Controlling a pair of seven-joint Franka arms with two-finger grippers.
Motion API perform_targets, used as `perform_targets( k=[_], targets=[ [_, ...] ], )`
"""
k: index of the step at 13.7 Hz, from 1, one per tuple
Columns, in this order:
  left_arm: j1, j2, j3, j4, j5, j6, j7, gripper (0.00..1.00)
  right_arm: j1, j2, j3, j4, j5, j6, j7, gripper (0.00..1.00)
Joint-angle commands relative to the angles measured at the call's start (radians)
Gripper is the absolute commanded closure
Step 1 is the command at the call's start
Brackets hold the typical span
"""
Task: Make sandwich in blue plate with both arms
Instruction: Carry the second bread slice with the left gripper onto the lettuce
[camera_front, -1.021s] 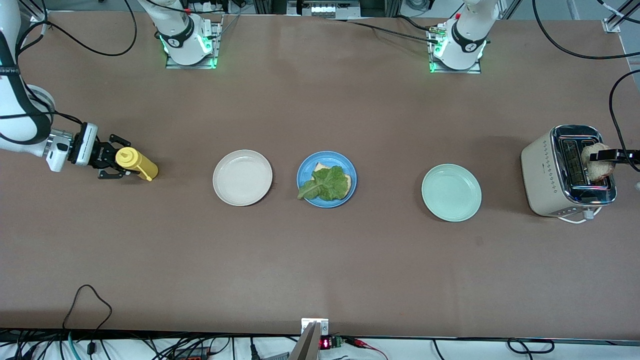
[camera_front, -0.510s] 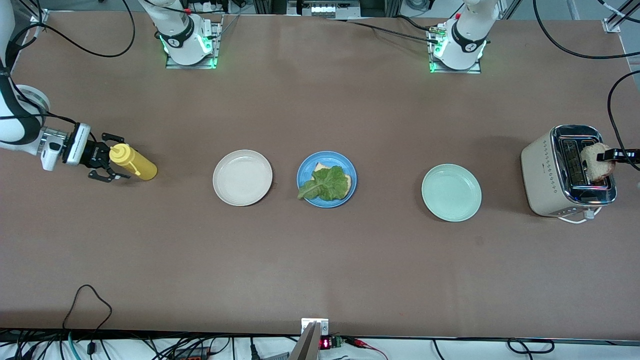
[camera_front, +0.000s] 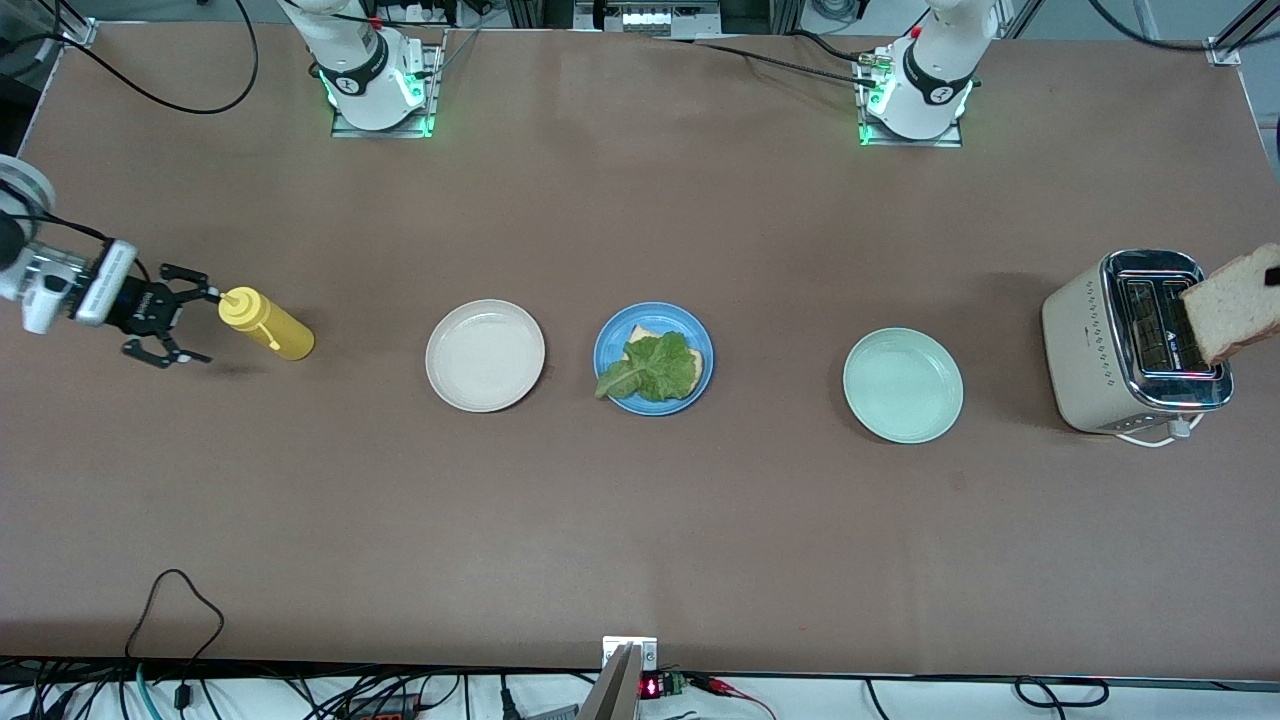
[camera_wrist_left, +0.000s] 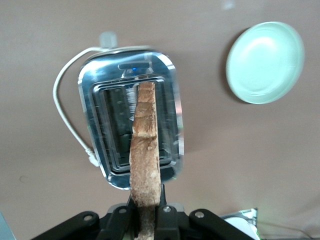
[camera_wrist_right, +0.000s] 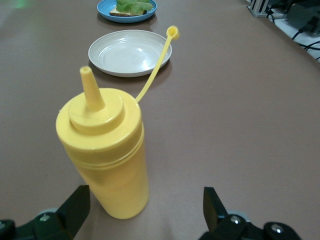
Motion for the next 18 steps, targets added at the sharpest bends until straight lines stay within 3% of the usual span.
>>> perform_targets(
  k=[1, 4, 7, 12, 15, 18],
  targets=[
    [0.002, -0.006, -0.152, 0.082, -0.018, -0.122, -0.089, 0.99, -0.005, -0.082, -0.028, 0.030, -0.019, -0.057, 0.066, 0.00],
    [0.003, -0.032, -0.382, 0.057, -0.029, -0.152, -0.313, 1.00, 0.039, -0.141, -0.050, 0.123, -0.118, -0.101, 0.418, 0.00],
    [-0.027, 0.023, -0.519, 0.004, -0.133, -0.091, -0.485, 1.00, 0.117, -0.215, -0.053, 0.215, -0.196, -0.135, 0.690, 0.00],
    [-0.255, 0.196, -0.545, -0.013, -0.289, 0.228, -0.674, 1.00, 0.393, -0.365, -0.137, 0.296, -0.397, -0.222, 1.304, 0.00],
    [-0.355, 0.279, -0.545, -0.019, -0.317, 0.365, -0.771, 0.99, 0.608, -0.399, -0.215, 0.341, -0.514, -0.253, 1.617, 0.00],
    [-0.398, 0.371, -0.545, -0.042, -0.364, 0.484, -0.779, 0.99, 0.722, -0.415, -0.225, 0.344, -0.591, -0.305, 1.944, 0.00]
  ],
)
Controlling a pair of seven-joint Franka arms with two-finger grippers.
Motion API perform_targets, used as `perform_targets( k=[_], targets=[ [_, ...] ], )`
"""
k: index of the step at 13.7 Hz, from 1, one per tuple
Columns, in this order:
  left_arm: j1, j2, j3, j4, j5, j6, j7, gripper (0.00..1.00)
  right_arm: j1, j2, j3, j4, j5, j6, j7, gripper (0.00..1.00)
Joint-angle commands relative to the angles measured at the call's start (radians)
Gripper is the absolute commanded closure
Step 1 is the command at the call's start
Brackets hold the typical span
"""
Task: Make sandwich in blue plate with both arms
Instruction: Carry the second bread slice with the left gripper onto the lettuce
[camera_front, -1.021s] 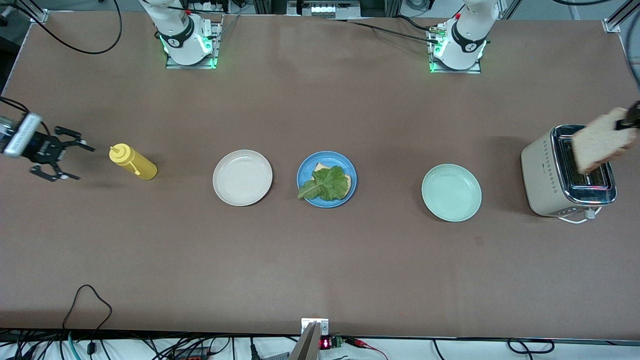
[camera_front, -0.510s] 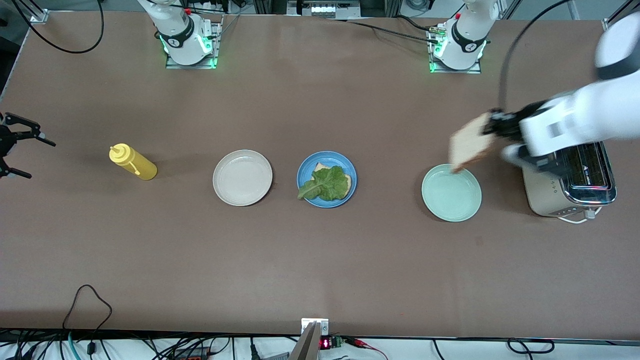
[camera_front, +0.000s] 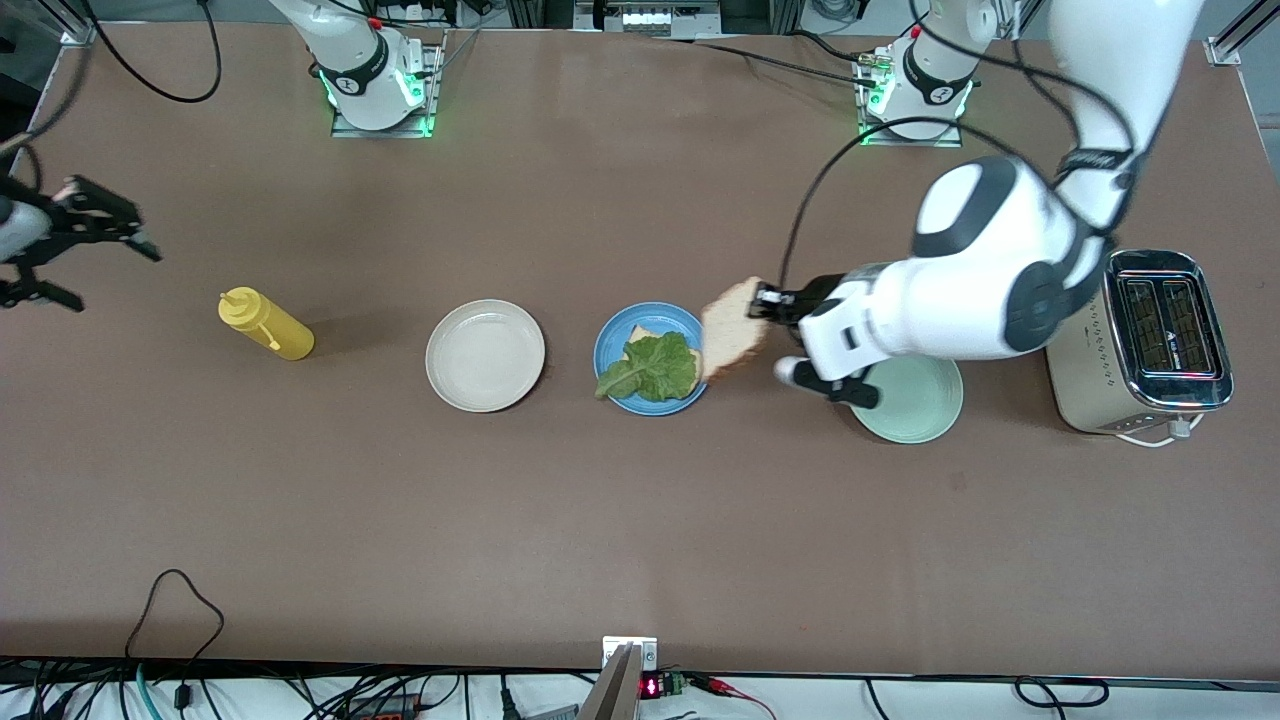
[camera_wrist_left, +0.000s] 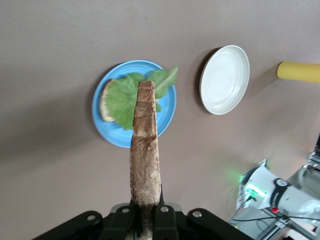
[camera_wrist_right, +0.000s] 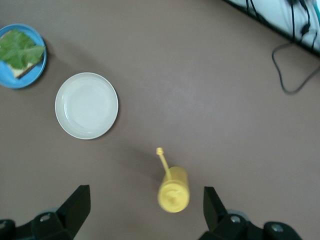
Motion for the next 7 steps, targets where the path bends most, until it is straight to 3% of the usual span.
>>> perform_targets(
  k=[1, 3, 7],
  targets=[
    [-0.032, 0.083, -0.006, 0.004, -0.049, 0.078, -0.009, 1.00, 0.093, 0.003, -0.044, 0.015, -0.058, -0.061, 0.227, 0.00],
    [-0.061, 0.133, -0.004, 0.003, -0.124, 0.128, 0.005, 0.99, 0.139, 0.011, -0.051, 0.020, -0.138, -0.095, 0.331, 0.00],
    [-0.094, 0.167, -0.004, -0.008, -0.138, 0.181, 0.007, 0.99, 0.145, 0.018, -0.058, 0.021, -0.181, -0.104, 0.367, 0.00]
  ],
)
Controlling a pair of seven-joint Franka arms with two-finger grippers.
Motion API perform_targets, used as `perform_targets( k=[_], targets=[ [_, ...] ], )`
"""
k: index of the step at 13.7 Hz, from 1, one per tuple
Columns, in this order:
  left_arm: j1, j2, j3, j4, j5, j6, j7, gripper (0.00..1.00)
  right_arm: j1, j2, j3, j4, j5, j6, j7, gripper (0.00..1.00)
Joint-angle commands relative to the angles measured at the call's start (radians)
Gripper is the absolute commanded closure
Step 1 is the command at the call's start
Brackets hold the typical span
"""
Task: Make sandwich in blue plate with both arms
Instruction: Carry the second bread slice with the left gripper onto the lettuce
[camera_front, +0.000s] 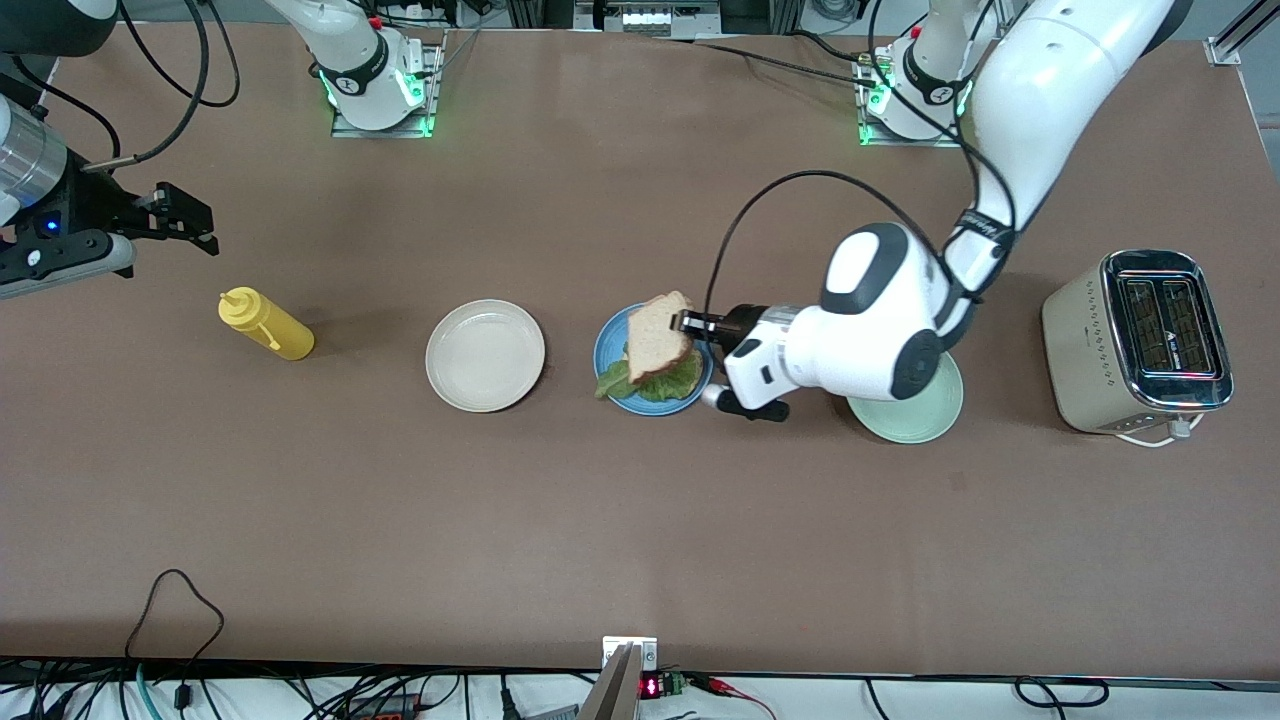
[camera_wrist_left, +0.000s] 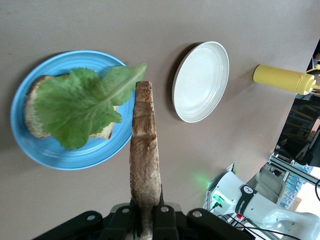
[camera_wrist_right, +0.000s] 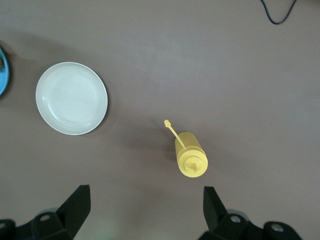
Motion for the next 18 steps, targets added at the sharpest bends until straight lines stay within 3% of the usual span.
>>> perform_targets(
  k=[1, 11, 15, 17, 18],
  targets=[
    [-0.003, 0.016, -0.003, -0.001, -0.043, 0.032, 0.011, 1.00, 0.017, 0.010, -0.012, 0.021, -0.077, -0.016, 0.024, 0.00],
    [0.008, 0.144, 0.006, -0.009, -0.048, 0.091, 0.145, 0.99, 0.004, 0.022, -0.017, 0.029, -0.065, -0.024, 0.108, 0.00],
    [0.012, 0.170, 0.007, -0.076, -0.048, 0.199, 0.211, 0.94, -0.010, 0.021, -0.017, 0.024, -0.054, -0.025, 0.111, 0.00],
    [0.015, 0.197, 0.015, -0.075, -0.048, 0.207, 0.222, 0.80, -0.010, 0.021, -0.017, 0.024, -0.054, -0.025, 0.111, 0.00],
    [0.014, 0.200, 0.026, -0.074, -0.046, 0.207, 0.225, 0.57, -0.009, 0.021, -0.015, 0.024, -0.054, -0.025, 0.111, 0.00]
  ],
)
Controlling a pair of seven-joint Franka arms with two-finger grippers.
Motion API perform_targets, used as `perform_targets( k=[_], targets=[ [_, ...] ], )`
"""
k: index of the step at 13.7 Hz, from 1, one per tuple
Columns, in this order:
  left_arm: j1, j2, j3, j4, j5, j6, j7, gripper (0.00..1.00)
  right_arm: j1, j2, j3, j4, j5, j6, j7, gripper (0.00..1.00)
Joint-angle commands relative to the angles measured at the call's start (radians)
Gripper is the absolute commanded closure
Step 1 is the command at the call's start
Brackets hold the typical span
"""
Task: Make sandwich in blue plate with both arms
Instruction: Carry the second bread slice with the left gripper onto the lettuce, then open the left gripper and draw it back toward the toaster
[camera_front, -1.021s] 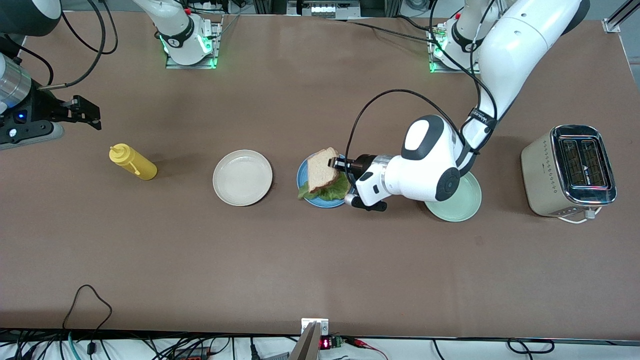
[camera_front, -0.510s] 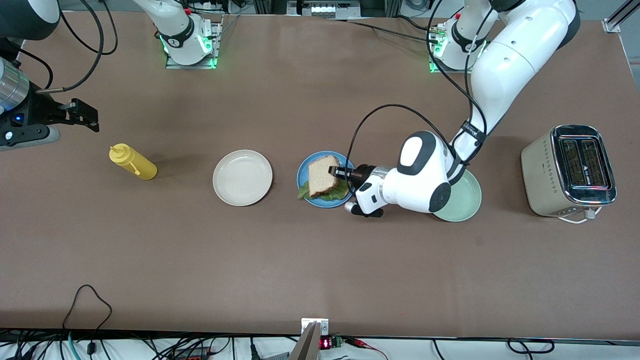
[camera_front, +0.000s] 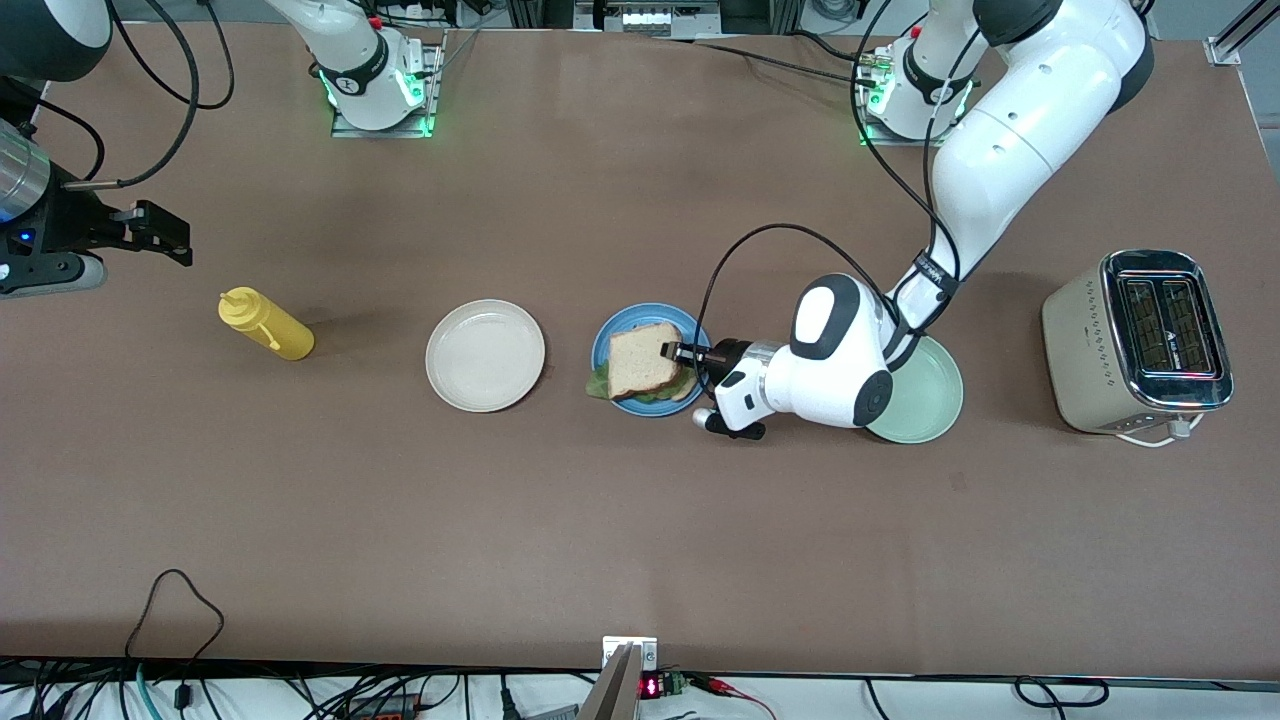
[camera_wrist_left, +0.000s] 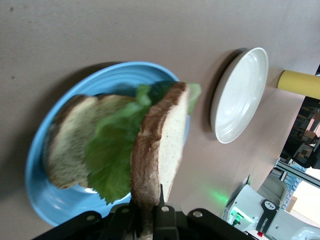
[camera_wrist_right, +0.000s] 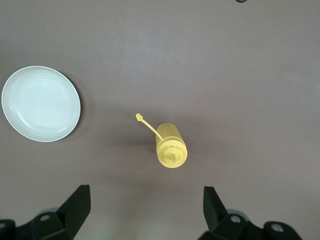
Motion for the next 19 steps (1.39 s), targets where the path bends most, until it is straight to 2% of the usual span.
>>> perform_targets(
  k=[1, 2, 6, 10, 11, 12, 16, 18, 19],
  targets=[
    [0.009, 0.006, 0.021, -0.007, -0.028, 0.016, 0.046, 0.19, -0.002, 0.006, 0.003, 0.019, 0.011, -0.020, 0.014, 0.00],
    [0.024, -0.002, 0.023, -0.007, -0.025, 0.013, 0.046, 0.00, -0.004, 0.006, 0.003, 0.019, 0.011, -0.020, 0.012, 0.00],
    [0.090, -0.103, 0.012, -0.013, -0.024, -0.064, 0.040, 0.00, -0.002, 0.004, 0.003, 0.016, 0.011, -0.064, 0.017, 0.00],
    [0.142, -0.344, 0.038, -0.091, -0.005, -0.142, 0.029, 0.00, -0.005, 0.006, 0.003, 0.016, 0.012, -0.063, 0.017, 0.00],
    [0.155, -0.359, 0.053, -0.086, 0.040, -0.182, 0.029, 0.00, -0.005, 0.006, 0.003, 0.016, 0.014, -0.061, 0.017, 0.00],
    [0.175, -0.373, 0.059, -0.075, 0.133, -0.225, 0.029, 0.00, -0.007, 0.006, 0.003, 0.016, 0.029, -0.060, 0.017, 0.00],
    [0.248, -0.435, 0.061, -0.066, 0.385, -0.297, 0.033, 0.00, -0.008, 0.004, 0.001, 0.015, 0.049, -0.061, 0.017, 0.00],
    [0.212, -0.497, 0.131, -0.066, 0.487, -0.297, 0.041, 0.00, -0.010, 0.004, 0.001, 0.013, 0.053, -0.061, 0.017, 0.00],
    [0.152, -0.545, 0.224, -0.066, 0.496, -0.296, 0.041, 0.00, -0.010, 0.004, 0.001, 0.013, 0.053, -0.061, 0.017, 0.00]
  ],
)
